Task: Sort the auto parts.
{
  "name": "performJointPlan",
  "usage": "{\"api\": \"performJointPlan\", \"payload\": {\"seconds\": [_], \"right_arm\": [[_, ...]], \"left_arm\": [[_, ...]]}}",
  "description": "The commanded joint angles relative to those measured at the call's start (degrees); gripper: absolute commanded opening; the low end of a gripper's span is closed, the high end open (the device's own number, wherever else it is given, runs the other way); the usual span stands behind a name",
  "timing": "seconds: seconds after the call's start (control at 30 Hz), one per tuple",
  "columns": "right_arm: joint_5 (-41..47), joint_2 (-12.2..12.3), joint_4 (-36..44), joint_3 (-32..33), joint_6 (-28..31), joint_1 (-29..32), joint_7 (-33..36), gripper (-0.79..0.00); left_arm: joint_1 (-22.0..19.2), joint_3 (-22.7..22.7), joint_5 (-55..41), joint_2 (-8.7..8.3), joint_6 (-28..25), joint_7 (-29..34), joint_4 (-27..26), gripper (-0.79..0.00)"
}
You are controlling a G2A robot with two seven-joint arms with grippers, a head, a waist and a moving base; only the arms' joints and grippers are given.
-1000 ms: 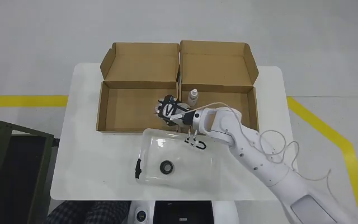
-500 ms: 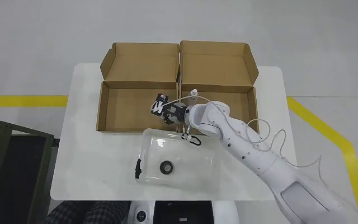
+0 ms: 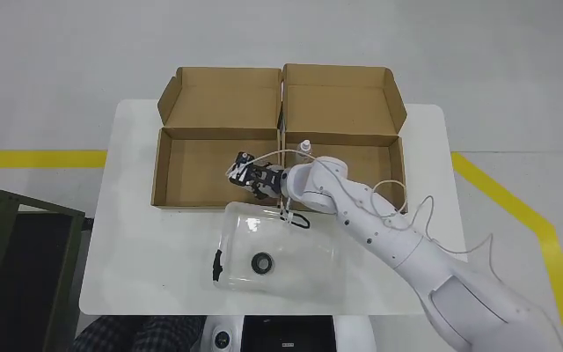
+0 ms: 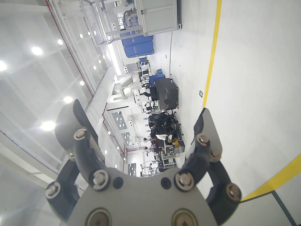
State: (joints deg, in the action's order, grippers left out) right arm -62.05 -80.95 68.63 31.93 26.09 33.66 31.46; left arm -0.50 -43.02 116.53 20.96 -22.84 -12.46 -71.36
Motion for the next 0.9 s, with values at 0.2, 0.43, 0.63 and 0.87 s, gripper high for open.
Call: {"api": "performJointPlan", "payload": {"seconds": [0.2, 0.43, 0.63, 0.87], "right_arm": [[-0.4, -0.8, -0.8, 0.0, 1.1, -0.1, 0.9, -0.437], [-3.6, 0.3, 5.7, 2.9, 0.9, 2.0, 0.6, -0.431], [-6.5, 2.4, 15.7, 7.0, 3.0, 6.5, 2.7, -0.434], [-10.0, 4.7, 26.8, 9.8, 6.8, 14.0, 4.6, -0.434]], "left_arm": [[0.0, 0.0, 0.0, 0.0, 0.0, 0.0, 0.0, 0.0], [0.0, 0.0, 0.0, 0.0, 0.0, 0.0, 0.0, 0.0], [0.0, 0.0, 0.0, 0.0, 0.0, 0.0, 0.0, 0.0], [0.0, 0.0, 0.0, 0.0, 0.0, 0.0, 0.0, 0.0]]}}
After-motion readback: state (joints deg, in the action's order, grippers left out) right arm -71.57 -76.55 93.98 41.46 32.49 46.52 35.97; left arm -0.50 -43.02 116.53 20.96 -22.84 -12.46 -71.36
